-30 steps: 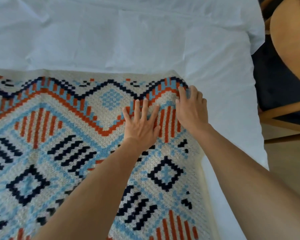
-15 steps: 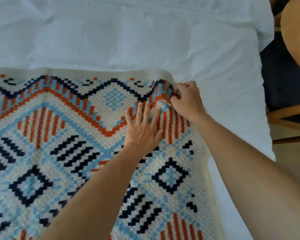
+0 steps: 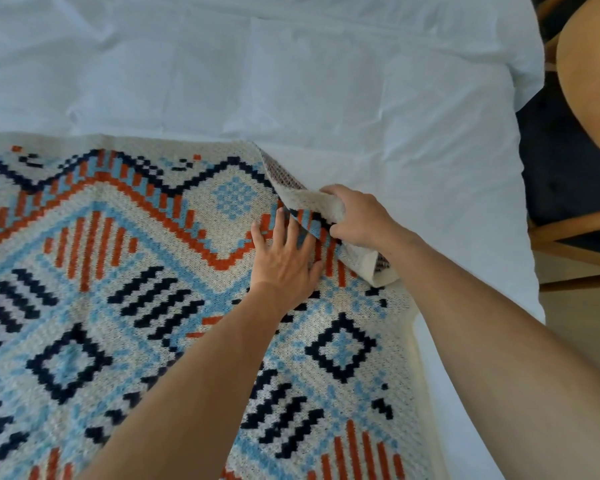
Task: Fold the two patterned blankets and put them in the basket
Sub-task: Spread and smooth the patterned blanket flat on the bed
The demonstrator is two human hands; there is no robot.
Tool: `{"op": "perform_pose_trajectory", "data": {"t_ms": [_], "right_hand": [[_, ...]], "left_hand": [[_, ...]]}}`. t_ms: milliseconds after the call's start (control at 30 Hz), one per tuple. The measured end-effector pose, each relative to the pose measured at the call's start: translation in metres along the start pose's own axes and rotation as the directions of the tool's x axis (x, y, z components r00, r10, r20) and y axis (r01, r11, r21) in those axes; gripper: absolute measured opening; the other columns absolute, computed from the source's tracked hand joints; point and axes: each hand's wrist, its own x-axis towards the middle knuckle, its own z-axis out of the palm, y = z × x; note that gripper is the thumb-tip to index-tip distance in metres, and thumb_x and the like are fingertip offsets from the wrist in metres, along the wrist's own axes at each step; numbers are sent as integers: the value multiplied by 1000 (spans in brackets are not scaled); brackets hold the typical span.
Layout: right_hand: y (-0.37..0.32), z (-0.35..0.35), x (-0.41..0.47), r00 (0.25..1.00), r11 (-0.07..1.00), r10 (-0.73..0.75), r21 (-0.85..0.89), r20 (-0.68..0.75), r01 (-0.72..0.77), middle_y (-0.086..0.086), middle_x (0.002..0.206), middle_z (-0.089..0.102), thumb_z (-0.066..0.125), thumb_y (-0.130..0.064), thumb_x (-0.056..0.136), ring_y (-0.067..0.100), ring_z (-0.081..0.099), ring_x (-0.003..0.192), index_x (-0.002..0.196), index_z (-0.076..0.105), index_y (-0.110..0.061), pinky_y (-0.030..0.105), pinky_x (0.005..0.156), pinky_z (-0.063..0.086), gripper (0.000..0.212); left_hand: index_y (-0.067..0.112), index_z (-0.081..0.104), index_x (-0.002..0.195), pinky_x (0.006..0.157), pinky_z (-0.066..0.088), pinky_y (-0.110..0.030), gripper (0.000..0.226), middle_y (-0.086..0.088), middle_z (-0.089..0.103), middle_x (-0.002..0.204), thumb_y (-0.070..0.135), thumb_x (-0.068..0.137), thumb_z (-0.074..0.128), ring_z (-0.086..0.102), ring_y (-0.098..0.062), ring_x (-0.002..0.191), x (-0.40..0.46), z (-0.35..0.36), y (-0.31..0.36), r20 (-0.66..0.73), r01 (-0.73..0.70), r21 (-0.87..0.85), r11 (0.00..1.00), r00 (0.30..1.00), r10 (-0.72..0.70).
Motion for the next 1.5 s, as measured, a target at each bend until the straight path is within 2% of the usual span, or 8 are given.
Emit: {"op": "perform_pose_trajectory", "data": {"t_ms": [200, 433, 600, 700, 800, 967, 1133, 1500], "right_hand": [[2, -11, -8, 951, 969, -18, -241, -308, -60, 10, 103, 49, 59, -11, 84, 26, 54, 82, 107, 51, -11, 32, 64, 41, 25], [17, -65, 1, 581, 915, -53, -273, -812, -298, 22, 134, 37, 49, 3, 86, 33, 43, 113, 134, 35, -8, 39, 85, 47, 51], [26, -54, 0, 743, 862, -46, -402, -667, -307, 23, 146, 26, 53, 1, 85, 40, 33, 127, 136, 37, -9, 47, 96, 38, 54], [31, -26, -4, 890, 867, -89, -475, -446, -151, 16, 133, 40, 48, -22, 94, 31, 41, 118, 125, 48, -10, 43, 94, 42, 34], [38, 6, -10, 979, 896, -27, -440, -200, -65, 12, 137, 37, 44, -43, 94, 29, 37, 123, 136, 39, -19, 45, 99, 40, 48], [52, 24, -14, 983, 857, 120, -485, -136, -172, 16, 158, -4, 31, -54, 95, 34, 3, 144, 150, 4, -26, 51, 116, 14, 67], [30, 48, -31, 988, 805, -110, -593, -110, 24, 14, 157, 0, 31, -59, 93, 36, 7, 143, 149, 7, -28, 52, 113, 16, 69], [-4, 82, -76, 986, 794, 57, -592, -156, -140, 14, 158, -6, 29, -55, 94, 36, 0, 144, 150, 3, -26, 51, 115, 9, 68]], "left_hand": [[23, -12, 152, 111, 5, -67, 69, -15, -14, 159, 58, 97, 12, -11, -36, 146, 1, -1, -1, 46, 7, 4, 1000, 999, -7], [25, -18, 150, 112, 8, -66, 70, -15, -20, 157, 58, 97, 13, -13, -37, 145, 0, -8, 0, 59, 24, 7, 1000, 998, -25], [25, -17, 150, 111, 9, -67, 69, -15, -20, 157, 59, 97, 13, -13, -38, 145, 2, -9, 4, 51, 42, 8, 999, 998, -42], [28, -13, 151, 110, 7, -68, 69, -14, -17, 158, 61, 95, 9, -12, -37, 145, 3, -7, 5, -5, 59, -19, 998, 998, -59], [28, -12, 151, 111, 0, -67, 72, -14, -17, 158, 66, 91, 2, -13, -36, 145, -1, -3, 8, -39, 23, -38, 999, 999, -24], [27, -14, 151, 110, -4, -66, 75, -14, -20, 157, 68, 90, 2, -17, -36, 144, -27, 18, 26, -40, -123, -37, 992, 992, 122], [24, 5, 153, 110, 2, -68, 75, -13, -3, 160, 64, 93, 23, -13, -37, 145, -64, 35, 69, -6, -275, -100, 956, 961, 276], [26, 2, 153, 104, -17, -70, 81, -9, -15, 160, 71, 86, 9, -20, -33, 144, -134, 28, 47, 120, -147, -140, 979, 979, 164]]}}
